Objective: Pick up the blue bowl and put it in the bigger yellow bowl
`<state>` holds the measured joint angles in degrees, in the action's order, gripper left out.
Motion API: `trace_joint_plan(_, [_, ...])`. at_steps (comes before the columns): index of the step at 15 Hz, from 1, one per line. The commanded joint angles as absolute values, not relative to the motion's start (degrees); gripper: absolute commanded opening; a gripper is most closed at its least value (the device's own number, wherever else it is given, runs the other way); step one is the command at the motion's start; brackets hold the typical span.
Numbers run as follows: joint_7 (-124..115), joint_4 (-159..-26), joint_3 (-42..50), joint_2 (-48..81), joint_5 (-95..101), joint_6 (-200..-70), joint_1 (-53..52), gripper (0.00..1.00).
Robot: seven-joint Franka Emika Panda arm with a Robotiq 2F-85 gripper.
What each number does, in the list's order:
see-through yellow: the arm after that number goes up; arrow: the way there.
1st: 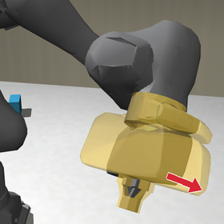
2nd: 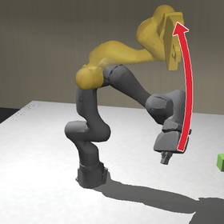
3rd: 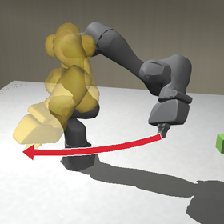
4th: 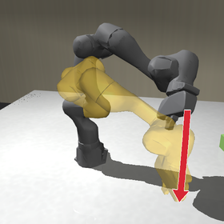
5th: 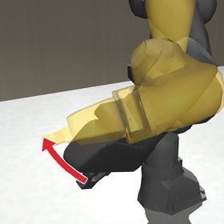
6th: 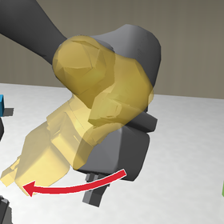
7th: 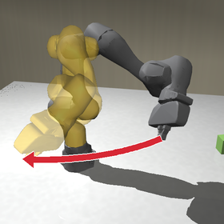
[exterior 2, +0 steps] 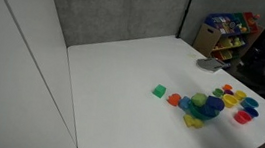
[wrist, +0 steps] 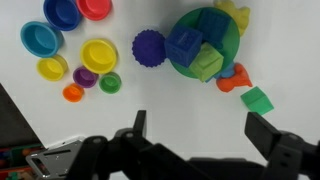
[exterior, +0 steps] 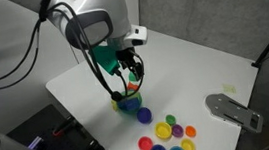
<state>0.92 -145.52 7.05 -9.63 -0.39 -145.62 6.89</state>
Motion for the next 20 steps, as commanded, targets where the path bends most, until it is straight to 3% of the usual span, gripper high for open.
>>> trace_joint_plan(1, [0.87, -139.57, 8.55, 0.85, 0.81, -147.66, 8.64, 1.0])
trace_joint_plan(20, [-1.39, -118.15, 11.56, 37.24, -1.77, -153.14, 14.15, 1.0])
